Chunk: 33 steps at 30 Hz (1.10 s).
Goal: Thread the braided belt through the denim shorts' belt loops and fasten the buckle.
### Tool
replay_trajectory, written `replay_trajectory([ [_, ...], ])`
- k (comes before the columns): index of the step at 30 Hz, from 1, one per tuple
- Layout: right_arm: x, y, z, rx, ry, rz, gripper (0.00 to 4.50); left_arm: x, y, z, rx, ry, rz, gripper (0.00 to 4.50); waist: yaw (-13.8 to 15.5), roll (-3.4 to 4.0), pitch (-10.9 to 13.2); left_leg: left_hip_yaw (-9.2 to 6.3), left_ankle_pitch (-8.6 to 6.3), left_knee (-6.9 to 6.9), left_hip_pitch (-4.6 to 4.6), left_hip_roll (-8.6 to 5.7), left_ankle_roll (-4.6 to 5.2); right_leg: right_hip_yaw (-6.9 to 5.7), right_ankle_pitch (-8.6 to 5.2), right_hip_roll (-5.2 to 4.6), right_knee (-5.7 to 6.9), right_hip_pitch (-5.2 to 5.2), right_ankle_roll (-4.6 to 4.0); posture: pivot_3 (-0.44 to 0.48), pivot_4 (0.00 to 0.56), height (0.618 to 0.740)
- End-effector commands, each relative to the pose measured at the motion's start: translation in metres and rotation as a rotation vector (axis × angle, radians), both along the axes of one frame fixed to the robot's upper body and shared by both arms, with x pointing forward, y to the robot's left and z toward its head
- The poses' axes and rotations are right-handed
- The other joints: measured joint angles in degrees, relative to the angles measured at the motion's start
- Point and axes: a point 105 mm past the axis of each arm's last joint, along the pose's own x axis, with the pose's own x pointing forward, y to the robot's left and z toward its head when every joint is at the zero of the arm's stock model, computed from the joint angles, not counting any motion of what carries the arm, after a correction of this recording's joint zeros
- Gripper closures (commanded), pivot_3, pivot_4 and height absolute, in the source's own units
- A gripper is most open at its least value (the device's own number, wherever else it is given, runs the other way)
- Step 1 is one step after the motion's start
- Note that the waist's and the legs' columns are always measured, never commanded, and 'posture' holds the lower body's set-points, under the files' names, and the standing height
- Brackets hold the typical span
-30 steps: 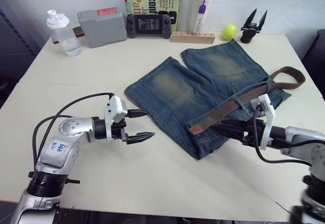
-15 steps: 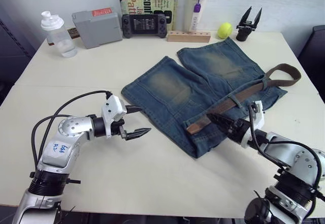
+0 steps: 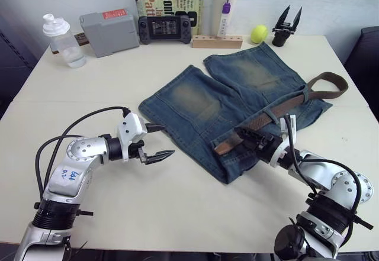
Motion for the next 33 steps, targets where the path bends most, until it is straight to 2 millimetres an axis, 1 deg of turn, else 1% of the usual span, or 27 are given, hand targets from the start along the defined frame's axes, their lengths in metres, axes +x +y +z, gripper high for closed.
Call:
replay_trajectory([
  [1,-0.001,0.0,0.012,0.077,-0.057,-0.008,3.22,0.001,0.004,0.004,0.004,-0.027,0.011,0.0,0.0,0.0,0.0,0.0,0.0,0.0,0.0,0.0,0.0,0.0,0.0,0.0,0.0,0.0,0.0,0.0,0.15,0.697],
  [2,-0.001,-0.001,0.014,0.082,-0.067,-0.014,3.75,0.001,0.004,0.003,0.003,-0.026,0.01,0.0,-0.04,0.0,0.0,0.0,0.0,0.0,0.0,0.0,0.0,0.01,0.0,-0.01,0.0,0.0,0.0,0.0,0.15,0.697],
  [3,0.001,-0.003,0.018,0.065,-0.088,-0.031,4.18,0.002,0.004,0.003,0.004,-0.025,0.009,0.0,-0.06,0.0,0.0,0.0,0.0,0.0,0.0,0.0,0.0,0.02,0.0,-0.02,0.0,-0.01,0.0,0.0,0.15,0.697],
  [4,0.002,-0.005,0.021,0.029,-0.11,-0.04,4.42,0.002,0.004,0.002,0.006,-0.026,0.008,0.0,-0.1,0.0,0.0,0.0,0.0,-0.01,0.0,0.0,0.0,0.02,0.0,-0.02,0.0,-0.02,0.0,0.0,0.15,0.697],
  [7,0.003,-0.005,0.033,-0.02,-0.2,-0.068,4.42,0.003,0.004,0.001,0.011,-0.027,0.005,0.0,-0.07,0.0,0.0,0.04,0.0,-0.02,0.0,0.0,0.01,0.05,0.0,-0.05,0.01,-0.05,0.0,0.0,0.15,0.697],
  [9,0.003,-0.005,0.035,-0.039,-0.231,-0.079,4.42,0.004,0.004,0.001,0.011,-0.028,0.003,0.0,-0.02,0.0,0.0,0.04,-0.01,-0.02,0.0,0.01,0.01,0.05,0.0,-0.06,0.0,-0.06,0.0,0.0,0.15,0.697],
  [13,0.005,0.003,0.022,-0.085,-0.259,-0.086,4.42,0.005,0.002,0.0,0.011,-0.029,-0.005,0.0,-0.04,0.0,0.0,0.05,-0.01,-0.03,0.01,0.01,0.01,0.05,0.0,-0.06,0.0,-0.05,0.0,0.0,0.15,0.697],
  [16,0.003,0.014,0.008,-0.112,-0.263,-0.061,4.42,0.004,0.001,0.0,0.012,-0.03,-0.01,0.0,-0.04,0.0,0.0,0.07,-0.01,-0.04,0.01,0.01,0.01,0.05,0.0,-0.06,0.01,-0.06,0.01,0.0,0.15,0.697],
  [18,0.003,0.016,0.004,-0.116,-0.275,-0.061,4.42,0.004,0.001,0.0,0.011,-0.03,-0.011,0.0,-0.04,0.0,0.0,0.07,-0.01,-0.04,0.01,0.01,0.01,0.05,0.0,-0.05,0.0,-0.06,0.01,0.0,0.15,0.697],
  [21,0.007,0.009,0.002,-0.114,-0.295,-0.105,4.42,0.004,0.001,0.001,0.013,-0.031,-0.012,0.0,-0.07,0.0,0.0,0.07,-0.01,-0.03,0.02,0.02,0.01,0.05,0.0,-0.05,0.01,-0.06,0.01,0.0,0.15,0.697],
  [26,0.017,-0.014,0.016,-0.13,-0.355,-0.183,4.42,0.005,0.002,0.002,0.015,-0.032,-0.012,0.0,-0.03,0.0,0.0,0.06,-0.01,-0.02,0.04,0.02,0.01,0.05,0.0,-0.05,0.01,-0.04,0.0,0.0,0.15,0.697],
  [28,0.019,-0.019,0.021,-0.136,-0.374,-0.195,4.42,0.005,0.001,0.002,0.014,-0.032,-0.014,0.0,0.16,-0.01,0.0,0.06,0.0,0.02,0.03,0.01,0.01,0.04,0.0,-0.06,0.02,-0.02,0.01,0.0,0.15,0.697],
  [30,0.019,-0.017,0.021,-0.147,-0.384,-0.181,4.42,0.006,-0.001,0.002,0.012,-0.032,-0.018,0.0,0.16,-0.01,0.0,0.05,0.0,0.04,0.03,0.01,0.01,0.04,0.0,-0.08,0.02,-0.01,0.01,0.0,0.15,0.697],
  [33,0.015,-0.003,0.015,-0.168,-0.382,-0.124,4.42,0.006,-0.002,0.002,0.012,-0.031,-0.024,0.0,0.06,-0.01,0.0,0.04,0.0,0.01,0.04,0.01,0.01,0.03,0.0,-0.08,0.01,-0.01,0.0,0.0,0.15,0.697],
])
